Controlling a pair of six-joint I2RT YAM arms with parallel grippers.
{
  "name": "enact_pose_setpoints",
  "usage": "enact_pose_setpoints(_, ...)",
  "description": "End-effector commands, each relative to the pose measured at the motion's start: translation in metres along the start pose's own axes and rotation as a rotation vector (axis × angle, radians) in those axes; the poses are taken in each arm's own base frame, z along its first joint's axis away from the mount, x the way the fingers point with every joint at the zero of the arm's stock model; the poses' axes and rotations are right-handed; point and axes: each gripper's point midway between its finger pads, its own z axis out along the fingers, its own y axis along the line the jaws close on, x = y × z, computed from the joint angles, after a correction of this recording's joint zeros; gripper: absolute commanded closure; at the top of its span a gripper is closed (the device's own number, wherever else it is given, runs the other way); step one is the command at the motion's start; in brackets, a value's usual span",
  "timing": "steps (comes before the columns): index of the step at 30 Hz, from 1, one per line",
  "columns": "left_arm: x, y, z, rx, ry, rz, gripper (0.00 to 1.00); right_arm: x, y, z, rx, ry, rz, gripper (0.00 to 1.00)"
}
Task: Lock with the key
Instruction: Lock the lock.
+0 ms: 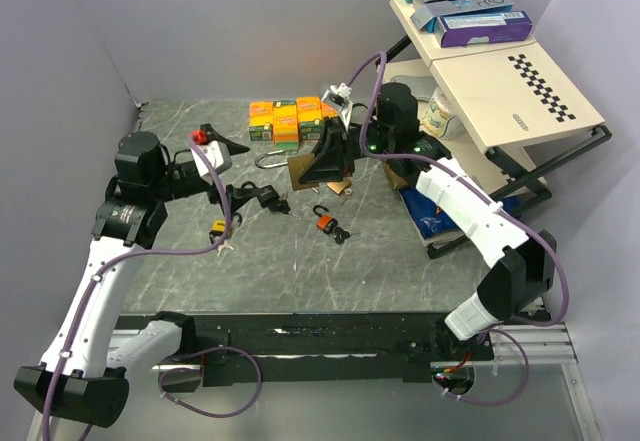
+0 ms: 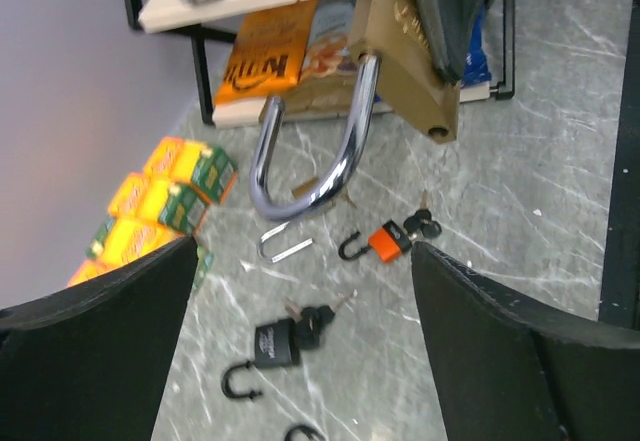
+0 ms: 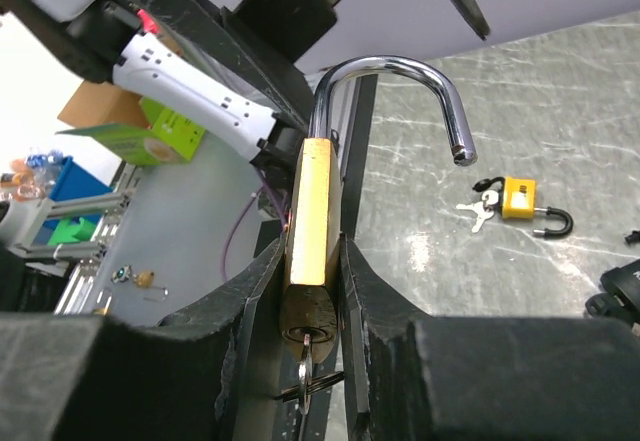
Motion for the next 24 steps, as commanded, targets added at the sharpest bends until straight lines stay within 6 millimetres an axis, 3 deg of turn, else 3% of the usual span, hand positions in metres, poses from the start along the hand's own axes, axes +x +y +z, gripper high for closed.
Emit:
enact_pose_setpoints(1, -0.033, -0.015, 0.012, 0.091, -0.082, 0.148, 0.17, -0.022, 0.041, -0.006, -0.066, -0.029, -0.159, 1.0)
enact_pose_setpoints(3, -0.031, -0.02, 0.017, 0.129, -0.07, 0.158, 0.24, -0.022, 0.045, -0.006, -0.061, -0.031, -0.174, 1.0)
enact_pose_setpoints(9, -0.037, -0.038, 0.023, 0.221, -0.086, 0.066, 0.62, -0.027, 0.051, -0.009, -0.032, -0.047, -0.249, 1.0)
enact_pose_setpoints(10, -0.036, -0.046, 0.022, 0.258, -0.077, 0.027, 0.75, -0.029, 0.051, -0.01, -0.023, -0.052, -0.273, 1.0)
enact_pose_setpoints(12, -0.04, -0.048, 0.023, 0.294, -0.072, -0.022, 0.82, -0.03, 0.054, -0.012, -0.014, -0.057, -0.301, 1.0)
enact_pose_setpoints(16, -0.049, -0.067, 0.017, 0.408, -0.073, -0.151, 0.8, -0.031, 0.054, -0.014, 0.013, -0.067, -0.357, 1.0)
enact_pose_setpoints(18, -0.046, -0.069, 0.018, 0.426, -0.057, -0.187, 0.68, -0.033, 0.056, -0.014, 0.015, -0.073, -0.371, 1.0)
enact_pose_setpoints(19, -0.045, -0.069, 0.017, 0.423, -0.048, -0.2, 0.51, -0.033, 0.056, -0.014, 0.013, -0.073, -0.372, 1.0)
enact_pose_setpoints(20, -0.046, -0.067, 0.018, 0.403, -0.051, -0.198, 0.46, -0.035, 0.057, -0.015, 0.016, -0.078, -0.384, 1.0)
enact_pose_setpoints(24, -0.044, -0.066, 0.018, 0.361, -0.066, -0.2, 0.47, -0.034, 0.059, -0.016, 0.015, -0.087, -0.405, 1.0)
